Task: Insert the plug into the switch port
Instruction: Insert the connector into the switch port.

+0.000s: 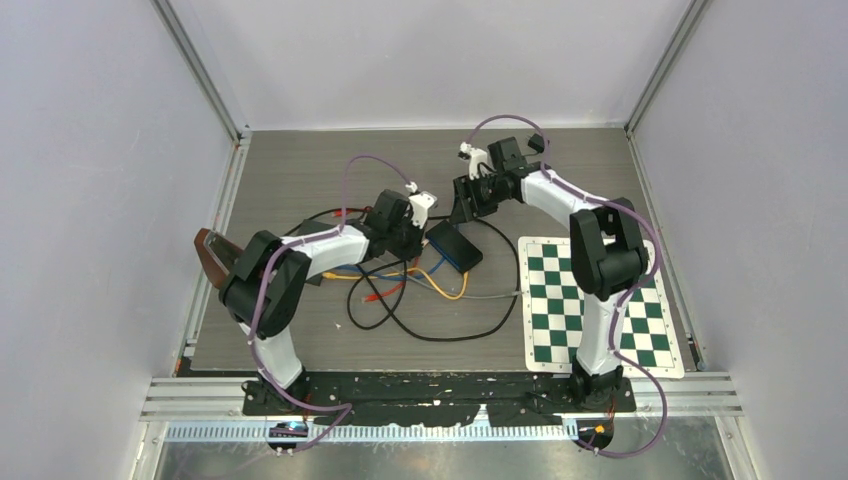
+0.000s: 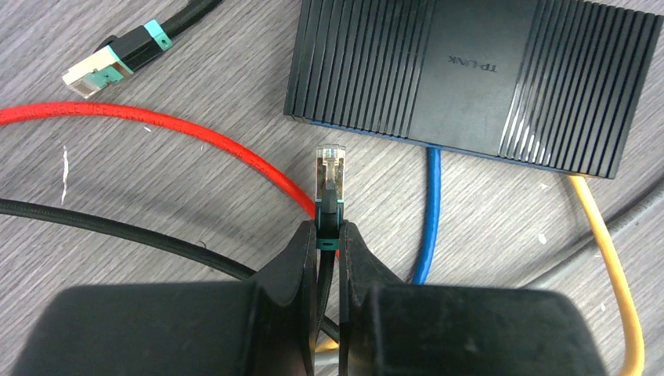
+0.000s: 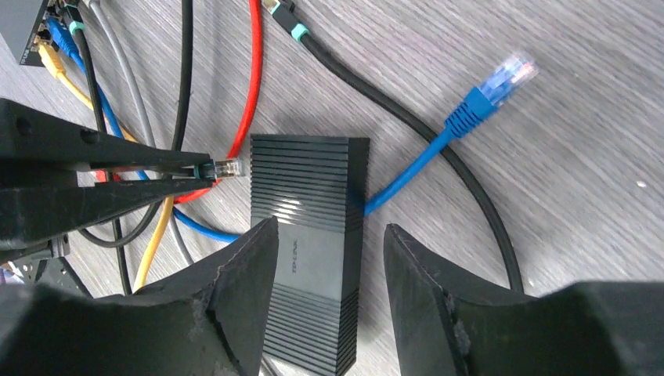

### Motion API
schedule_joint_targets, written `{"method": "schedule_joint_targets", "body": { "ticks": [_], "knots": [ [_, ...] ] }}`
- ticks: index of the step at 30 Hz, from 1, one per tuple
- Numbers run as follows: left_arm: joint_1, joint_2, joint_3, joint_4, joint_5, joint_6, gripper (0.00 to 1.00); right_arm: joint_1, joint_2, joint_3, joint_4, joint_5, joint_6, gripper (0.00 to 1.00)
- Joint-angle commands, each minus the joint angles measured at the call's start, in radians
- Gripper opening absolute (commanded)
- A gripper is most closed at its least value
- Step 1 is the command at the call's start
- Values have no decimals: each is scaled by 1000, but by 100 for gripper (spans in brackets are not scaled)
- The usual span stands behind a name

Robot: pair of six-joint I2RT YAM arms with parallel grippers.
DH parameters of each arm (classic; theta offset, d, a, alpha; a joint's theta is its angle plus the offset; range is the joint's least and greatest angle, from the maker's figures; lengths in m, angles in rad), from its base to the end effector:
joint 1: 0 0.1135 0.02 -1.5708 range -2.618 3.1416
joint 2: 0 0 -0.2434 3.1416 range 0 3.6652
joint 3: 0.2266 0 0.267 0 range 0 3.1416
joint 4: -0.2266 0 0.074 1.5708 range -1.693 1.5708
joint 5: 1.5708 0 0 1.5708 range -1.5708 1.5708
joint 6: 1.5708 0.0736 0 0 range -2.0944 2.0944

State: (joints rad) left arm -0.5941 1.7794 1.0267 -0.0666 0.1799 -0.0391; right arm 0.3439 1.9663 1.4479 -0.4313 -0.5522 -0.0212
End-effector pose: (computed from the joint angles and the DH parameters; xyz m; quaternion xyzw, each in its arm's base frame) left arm 0.3251 -0.2355 0.1106 0.2855 0.8820 -0.1932 0.3213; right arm 0.4097 0.1877 0.1502 -0.2482 0.8858 0.3034 0.2485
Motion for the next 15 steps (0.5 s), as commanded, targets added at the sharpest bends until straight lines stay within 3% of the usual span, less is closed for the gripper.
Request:
{"method": "schedule_joint_targets", "body": {
  "ticks": [1, 15],
  "knots": [
    [-10, 33, 41, 27, -27, 26, 0, -2, 64, 106, -41, -66, -17, 57],
    [-11, 63, 87, -20, -13, 30, 0, -3, 176, 146, -72, -170, -44, 55]
  ]
}}
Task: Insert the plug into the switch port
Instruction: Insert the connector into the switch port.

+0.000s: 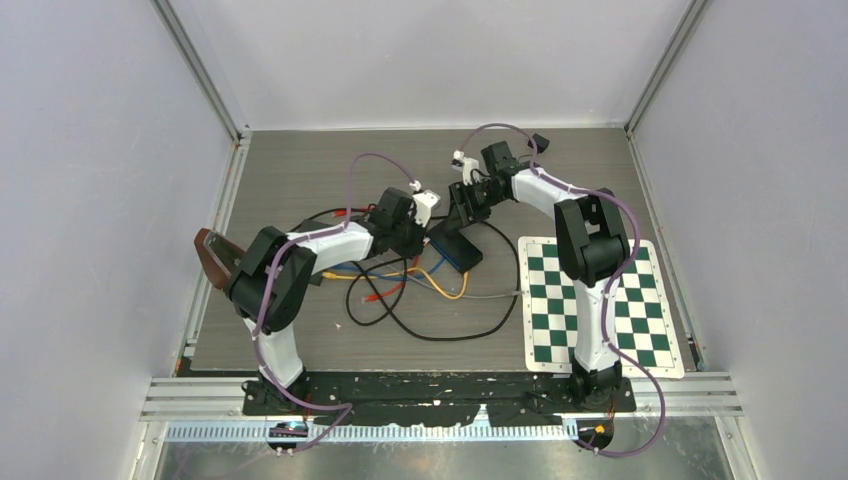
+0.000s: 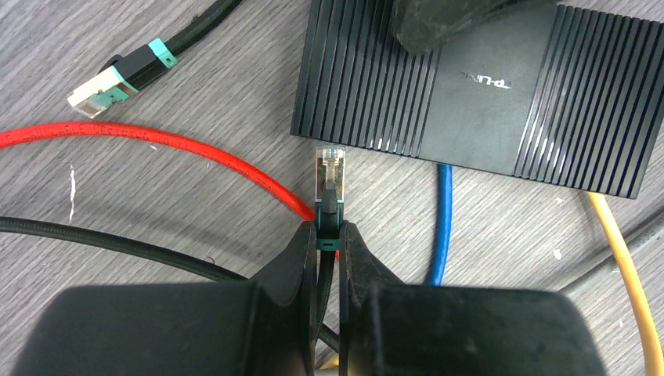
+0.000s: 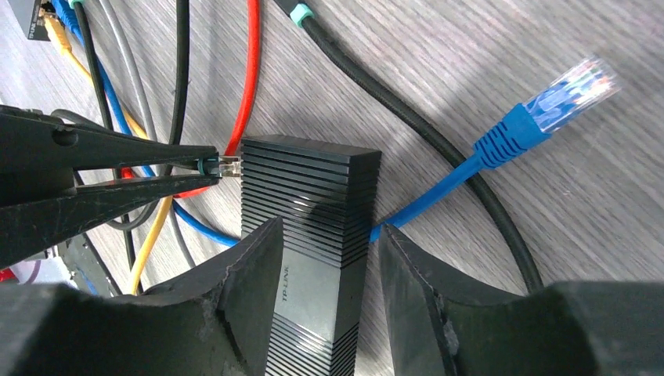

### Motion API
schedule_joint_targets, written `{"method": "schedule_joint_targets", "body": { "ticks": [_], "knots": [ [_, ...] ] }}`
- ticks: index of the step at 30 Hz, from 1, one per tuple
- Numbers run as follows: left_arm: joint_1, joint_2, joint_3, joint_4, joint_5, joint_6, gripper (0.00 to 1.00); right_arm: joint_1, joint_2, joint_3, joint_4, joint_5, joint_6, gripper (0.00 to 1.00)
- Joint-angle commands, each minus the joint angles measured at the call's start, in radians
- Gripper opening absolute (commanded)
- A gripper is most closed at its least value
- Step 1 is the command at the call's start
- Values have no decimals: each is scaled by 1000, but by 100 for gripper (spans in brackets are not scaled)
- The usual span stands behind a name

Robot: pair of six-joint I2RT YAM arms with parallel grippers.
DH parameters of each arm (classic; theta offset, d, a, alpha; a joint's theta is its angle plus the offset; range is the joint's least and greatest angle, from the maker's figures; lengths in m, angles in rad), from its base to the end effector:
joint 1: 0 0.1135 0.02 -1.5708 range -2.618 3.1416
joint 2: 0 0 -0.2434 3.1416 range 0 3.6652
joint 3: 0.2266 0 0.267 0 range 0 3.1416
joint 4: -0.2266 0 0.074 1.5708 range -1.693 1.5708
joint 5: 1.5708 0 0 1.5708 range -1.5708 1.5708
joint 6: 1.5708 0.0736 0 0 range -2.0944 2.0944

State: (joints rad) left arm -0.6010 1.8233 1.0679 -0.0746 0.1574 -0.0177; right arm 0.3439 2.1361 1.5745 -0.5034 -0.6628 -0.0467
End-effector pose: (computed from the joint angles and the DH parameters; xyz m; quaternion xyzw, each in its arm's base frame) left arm 0.3319 -0.2416 0.1062 0.2945 0.8819 -0.1797 0.3214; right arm 0.4239 0.1999 0.1158 -0.2575 0.8823 0.3466 0.1874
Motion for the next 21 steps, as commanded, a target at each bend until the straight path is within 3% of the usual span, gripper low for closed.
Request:
{"method": "schedule_joint_targets", "body": {
  "ticks": [1, 21],
  "knots": [
    [-4, 23, 53, -20, 17, 9, 0, -2, 7, 17, 4, -63, -18, 55],
    [0, 60, 94, -94, 51, 7, 0, -2, 33, -1, 37, -78, -7, 54]
  ]
}}
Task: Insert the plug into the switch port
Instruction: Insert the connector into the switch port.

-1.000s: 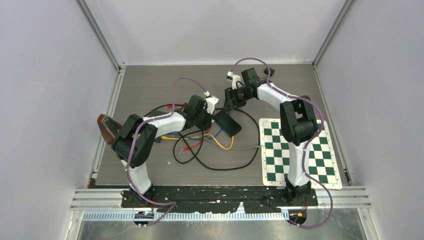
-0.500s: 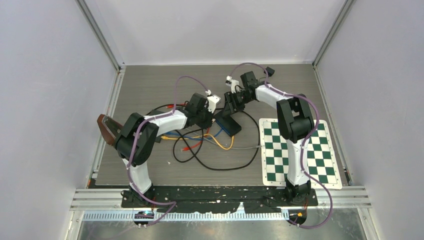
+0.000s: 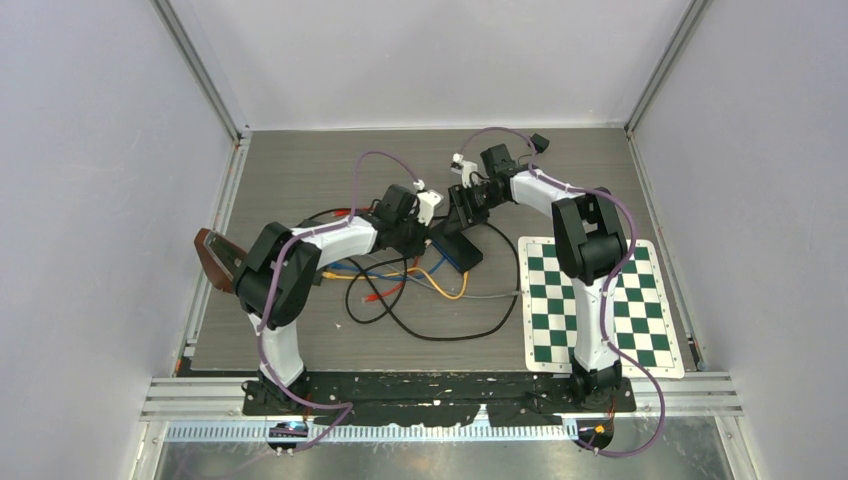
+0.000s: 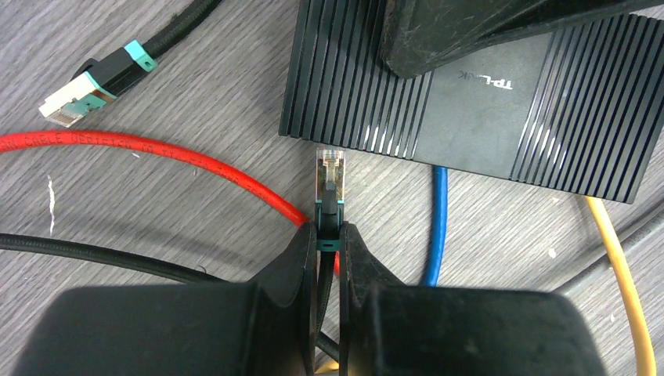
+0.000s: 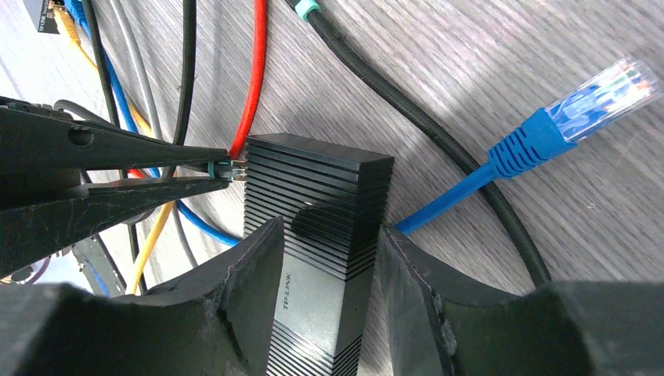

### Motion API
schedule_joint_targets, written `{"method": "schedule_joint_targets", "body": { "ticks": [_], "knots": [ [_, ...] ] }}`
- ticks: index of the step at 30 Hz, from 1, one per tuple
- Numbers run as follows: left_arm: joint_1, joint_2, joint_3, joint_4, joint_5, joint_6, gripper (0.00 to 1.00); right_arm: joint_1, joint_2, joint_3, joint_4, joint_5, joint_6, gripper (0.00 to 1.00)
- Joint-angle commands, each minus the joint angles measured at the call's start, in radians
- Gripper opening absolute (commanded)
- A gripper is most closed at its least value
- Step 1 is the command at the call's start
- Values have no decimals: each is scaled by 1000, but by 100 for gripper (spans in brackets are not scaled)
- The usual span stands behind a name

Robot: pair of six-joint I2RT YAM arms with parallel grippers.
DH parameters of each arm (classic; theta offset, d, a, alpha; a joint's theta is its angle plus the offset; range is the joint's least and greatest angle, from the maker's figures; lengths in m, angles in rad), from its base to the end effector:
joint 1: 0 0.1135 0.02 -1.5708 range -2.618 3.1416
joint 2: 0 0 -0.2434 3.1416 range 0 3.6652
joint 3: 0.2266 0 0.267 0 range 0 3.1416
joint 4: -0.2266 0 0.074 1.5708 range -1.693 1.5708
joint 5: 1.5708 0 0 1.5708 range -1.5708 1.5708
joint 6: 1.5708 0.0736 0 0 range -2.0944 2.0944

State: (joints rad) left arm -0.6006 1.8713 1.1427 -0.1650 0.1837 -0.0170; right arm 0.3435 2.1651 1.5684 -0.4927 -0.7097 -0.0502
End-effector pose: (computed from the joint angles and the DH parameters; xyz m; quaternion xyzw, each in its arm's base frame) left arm 0.3371 -0.2472 0.1035 0.2994 0.8908 -0.1830 0.2888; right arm 0.4220 0.2019 0.1035 -0.2593 0.8769 0.3665 0.1718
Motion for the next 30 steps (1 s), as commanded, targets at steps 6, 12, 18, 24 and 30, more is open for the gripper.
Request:
{"method": "schedule_joint_targets", "body": {
  "ticks": [6, 12, 18, 24, 30],
  "knots": [
    [2, 13, 21, 33, 22, 35, 0, -2, 51, 59, -37, -100, -70, 54],
    [6, -5, -5, 74, 30, 65, 0, -3, 92, 113, -109, -156, -127, 52],
    [6, -29, -36, 104, 81, 85, 0, -8, 114, 141, -131, -159, -133, 51],
    [6, -52, -72, 121, 88, 29, 0, -24, 85, 100, -56, -117, -46, 52],
    [4, -88, -80, 134, 90, 24, 0, -44, 26, 56, -17, -75, -12, 53]
  ]
}}
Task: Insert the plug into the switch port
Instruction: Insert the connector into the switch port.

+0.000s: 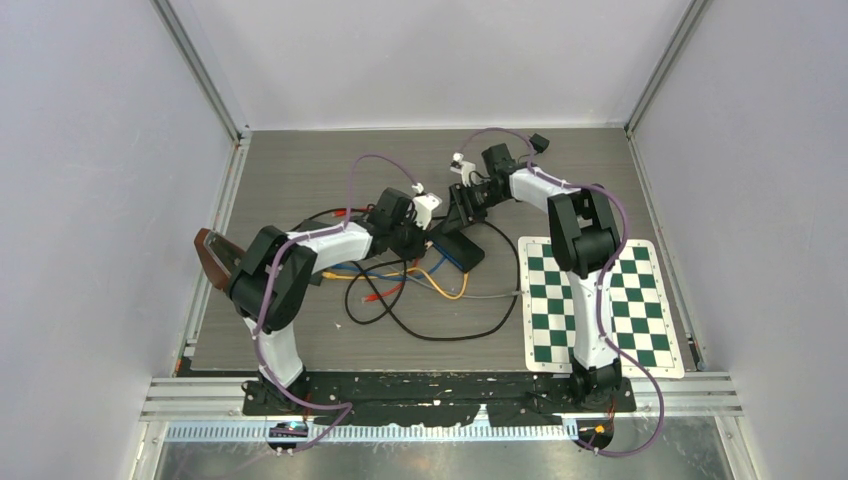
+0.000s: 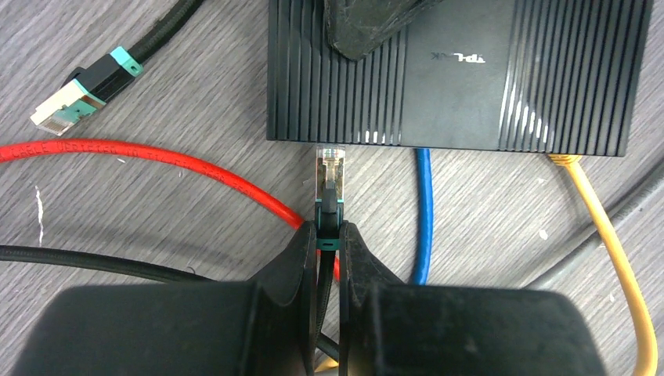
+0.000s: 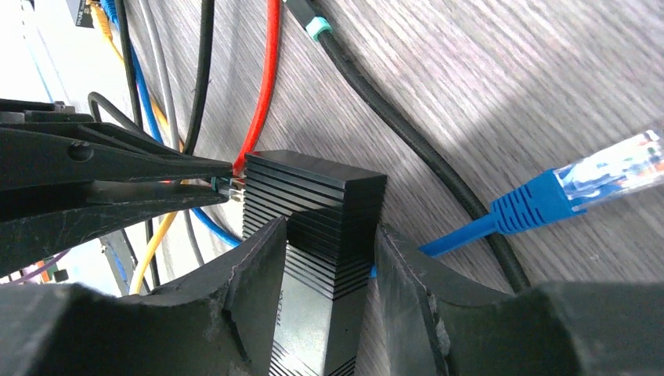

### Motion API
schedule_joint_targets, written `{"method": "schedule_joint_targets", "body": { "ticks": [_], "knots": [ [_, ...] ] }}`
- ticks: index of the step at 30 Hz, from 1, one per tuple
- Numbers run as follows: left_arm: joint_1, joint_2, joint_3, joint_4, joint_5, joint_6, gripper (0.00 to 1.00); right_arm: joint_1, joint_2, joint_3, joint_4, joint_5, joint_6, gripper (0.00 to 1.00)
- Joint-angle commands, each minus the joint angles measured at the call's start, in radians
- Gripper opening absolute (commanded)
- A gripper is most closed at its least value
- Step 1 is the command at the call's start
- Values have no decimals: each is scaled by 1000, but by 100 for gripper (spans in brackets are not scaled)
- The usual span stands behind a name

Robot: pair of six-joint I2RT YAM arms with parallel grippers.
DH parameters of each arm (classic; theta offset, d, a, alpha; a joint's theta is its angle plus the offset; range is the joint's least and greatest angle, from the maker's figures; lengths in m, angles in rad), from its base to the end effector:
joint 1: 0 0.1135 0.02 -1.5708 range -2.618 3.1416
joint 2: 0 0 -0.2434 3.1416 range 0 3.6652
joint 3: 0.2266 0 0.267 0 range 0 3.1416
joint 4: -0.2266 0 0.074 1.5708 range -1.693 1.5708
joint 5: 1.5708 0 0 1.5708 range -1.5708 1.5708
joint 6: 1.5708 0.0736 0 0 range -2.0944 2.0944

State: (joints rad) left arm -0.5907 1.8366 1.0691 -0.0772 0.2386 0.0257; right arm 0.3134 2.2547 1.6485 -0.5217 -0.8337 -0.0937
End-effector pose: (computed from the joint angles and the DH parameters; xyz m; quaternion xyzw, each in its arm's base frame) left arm 0.3304 -0.2425 0.1021 0.3218 0.8716 -0.2051 0.3076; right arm 0.4348 0.1982 0.0917 -0.2674 0.8557 0.4146 0.1563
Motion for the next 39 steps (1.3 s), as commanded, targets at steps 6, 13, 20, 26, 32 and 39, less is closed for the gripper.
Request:
{"method": "schedule_joint_targets", "body": {
  "ticks": [6, 13, 20, 26, 32, 39],
  "knots": [
    [-7, -63, -13, 27, 53, -19, 0, -24, -76, -37, 14, 74, 60, 52],
    [-6, -38, -23, 34, 54, -55, 0, -25, -96, -79, 51, 69, 85, 53],
    [-7, -26, 4, 33, 51, -53, 0, -25, -101, -98, 63, 37, 92, 52],
    [-7, -1, 21, 34, 51, -59, 0, -24, -112, -139, 95, 5, 93, 51],
    [-6, 9, 33, 24, 46, -60, 0, -23, -112, -142, 101, -3, 92, 50],
    [-7, 16, 39, -4, 25, -77, 0, -24, -125, -143, 102, 9, 93, 51]
  ]
}}
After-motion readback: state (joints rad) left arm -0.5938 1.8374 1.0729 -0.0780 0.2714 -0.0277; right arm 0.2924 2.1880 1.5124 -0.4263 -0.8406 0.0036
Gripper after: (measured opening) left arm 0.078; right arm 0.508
